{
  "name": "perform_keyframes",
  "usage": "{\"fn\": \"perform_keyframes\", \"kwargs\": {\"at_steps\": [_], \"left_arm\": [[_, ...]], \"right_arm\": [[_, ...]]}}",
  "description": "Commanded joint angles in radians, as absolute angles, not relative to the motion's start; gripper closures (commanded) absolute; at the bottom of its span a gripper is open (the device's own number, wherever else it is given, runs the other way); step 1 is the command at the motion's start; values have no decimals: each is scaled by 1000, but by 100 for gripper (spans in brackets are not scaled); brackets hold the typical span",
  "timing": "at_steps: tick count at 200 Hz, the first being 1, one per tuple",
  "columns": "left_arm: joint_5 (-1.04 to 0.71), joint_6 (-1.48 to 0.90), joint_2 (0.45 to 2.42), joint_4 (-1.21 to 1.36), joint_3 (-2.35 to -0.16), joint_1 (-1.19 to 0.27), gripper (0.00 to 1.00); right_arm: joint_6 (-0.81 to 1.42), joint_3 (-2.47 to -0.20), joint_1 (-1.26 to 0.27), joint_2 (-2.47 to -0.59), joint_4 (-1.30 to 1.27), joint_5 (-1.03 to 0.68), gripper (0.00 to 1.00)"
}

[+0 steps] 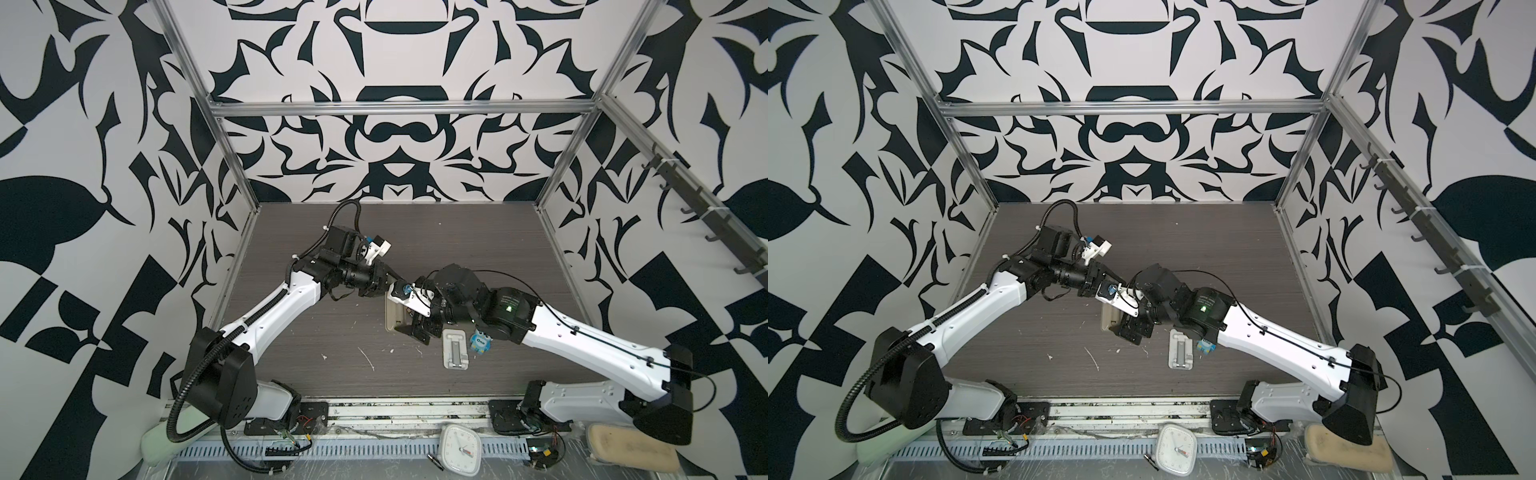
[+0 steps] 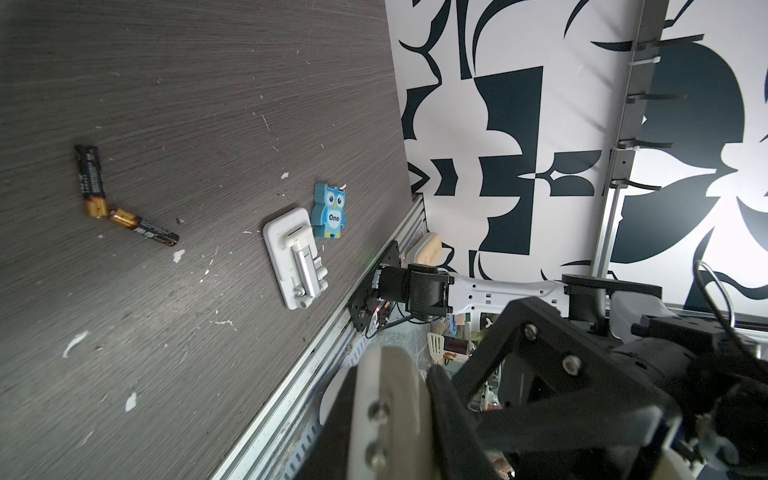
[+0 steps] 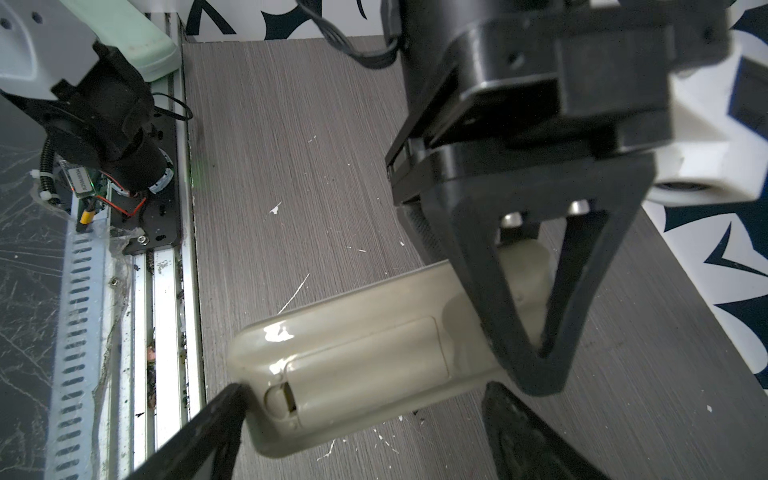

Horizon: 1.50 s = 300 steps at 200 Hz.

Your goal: Load the batteries into the remote control

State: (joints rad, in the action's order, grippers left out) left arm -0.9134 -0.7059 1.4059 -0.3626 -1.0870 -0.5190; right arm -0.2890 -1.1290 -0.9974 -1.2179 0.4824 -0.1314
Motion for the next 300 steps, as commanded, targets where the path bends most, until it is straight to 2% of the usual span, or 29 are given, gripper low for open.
{"fn": "perform_keyframes", "kwargs": {"at_steps": [1,108,138,300], "left_arm": [[-978,-715,1398,-356,-1085,-520,99],[-1032,-736,1388,-324,-1084,-528,100],[-1038,-738,1390,-325,-1083,-528,100],[-1048,-736,1403,-325,-1085,-528,100]], "right_arm": [[-299,-1147,-998,-1199,410,-82,8],[-345,-1106,-997,-1175,397,-56,6],[-361,-1111,-997,-1176,418,-99,1],[-325,-1093,-997,-1171,404,-149,0]]}}
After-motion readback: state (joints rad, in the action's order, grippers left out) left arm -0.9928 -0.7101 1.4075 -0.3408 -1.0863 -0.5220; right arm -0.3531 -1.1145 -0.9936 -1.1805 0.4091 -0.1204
